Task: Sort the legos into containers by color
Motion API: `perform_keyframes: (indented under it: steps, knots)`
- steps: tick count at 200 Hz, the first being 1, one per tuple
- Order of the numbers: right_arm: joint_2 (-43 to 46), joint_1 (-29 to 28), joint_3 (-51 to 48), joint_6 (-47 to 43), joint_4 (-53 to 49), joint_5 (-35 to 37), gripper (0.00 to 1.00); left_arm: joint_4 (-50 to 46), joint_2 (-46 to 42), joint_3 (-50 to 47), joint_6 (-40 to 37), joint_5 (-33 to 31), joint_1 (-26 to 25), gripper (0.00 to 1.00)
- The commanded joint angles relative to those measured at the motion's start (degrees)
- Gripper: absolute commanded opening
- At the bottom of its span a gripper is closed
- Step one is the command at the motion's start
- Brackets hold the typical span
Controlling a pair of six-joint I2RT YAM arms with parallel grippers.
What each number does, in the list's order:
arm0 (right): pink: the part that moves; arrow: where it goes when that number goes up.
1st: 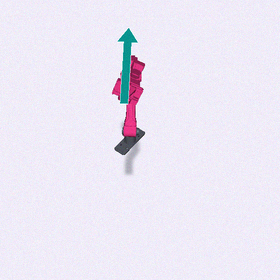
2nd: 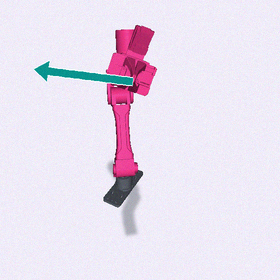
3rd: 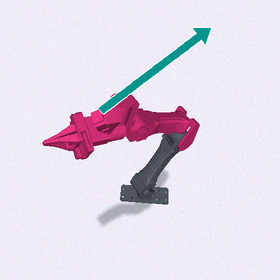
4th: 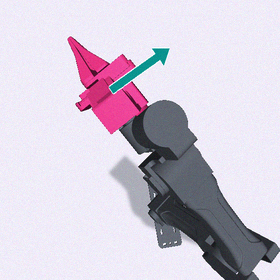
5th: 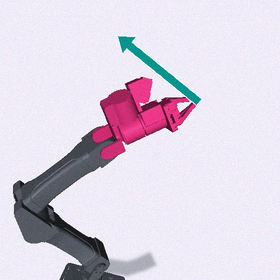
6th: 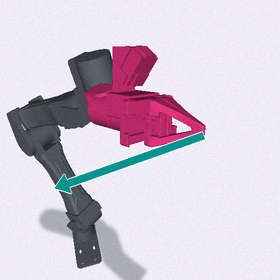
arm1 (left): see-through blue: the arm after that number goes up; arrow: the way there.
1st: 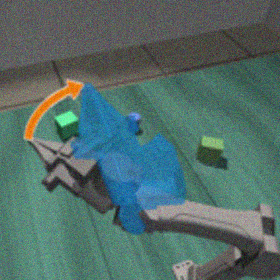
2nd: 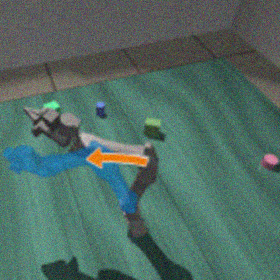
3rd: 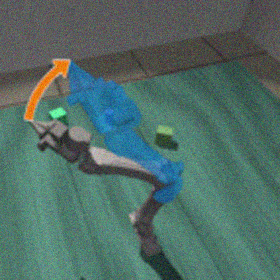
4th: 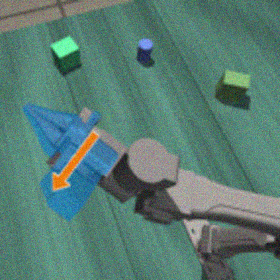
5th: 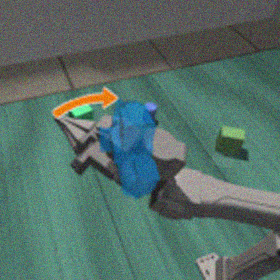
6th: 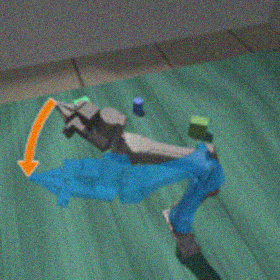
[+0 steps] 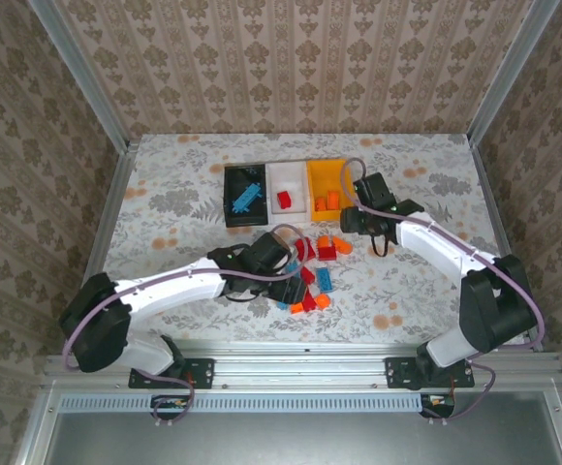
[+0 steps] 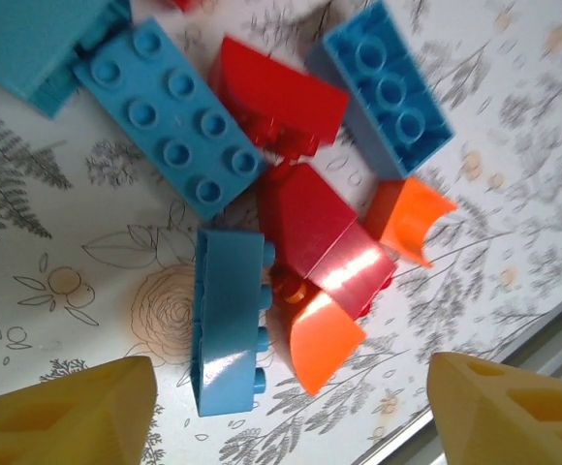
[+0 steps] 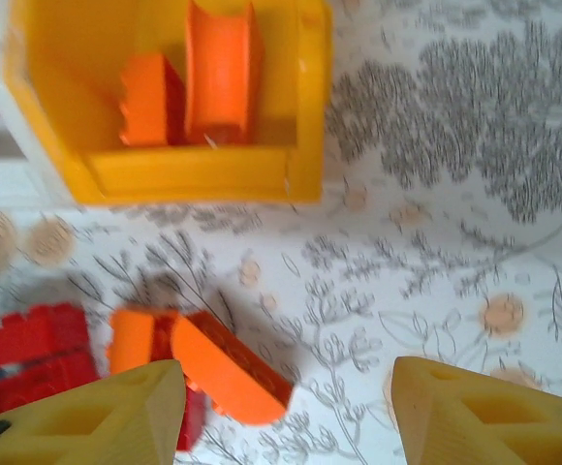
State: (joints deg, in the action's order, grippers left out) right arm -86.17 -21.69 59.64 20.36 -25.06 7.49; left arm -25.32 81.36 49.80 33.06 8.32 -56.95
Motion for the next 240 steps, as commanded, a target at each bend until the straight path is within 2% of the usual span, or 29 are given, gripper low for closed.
perform_keyframes:
  steps: [1,61,110,170,191,217,240]
  knots:
    - [2.04,-0.28,-2.73,1.40,0.95,0.69,0.60,-0.92,1.74,0.18,-3.50,0.02,-1.13,0.73]
    - [2.85,-0.54,-2.94,2.08,1.03,-0.55,0.60,0.64,4.35,-0.47,-3.27,-5.91,-1.26,0.63]
    - [3.66,-0.63,-3.95,2.31,1.00,-0.47,0.60,3.15,8.73,-0.31,-3.88,-4.40,-0.50,0.58]
    - [4.76,-0.85,-5.03,2.29,0.93,-0.50,0.59,6.42,9.93,-2.01,-2.44,-4.12,1.82,0.45]
    - [4.78,-0.90,-4.91,2.26,0.95,-0.38,0.60,6.50,10.53,-1.91,-2.56,-2.75,2.28,0.44]
    - [4.63,-1.01,-4.93,2.26,1.06,-0.32,0.59,6.48,9.07,-2.66,-2.64,-2.03,1.85,0.54]
    - [4.53,-1.12,-4.90,2.37,1.28,-0.45,0.60,5.17,8.77,-3.05,-2.77,-3.96,1.98,0.52]
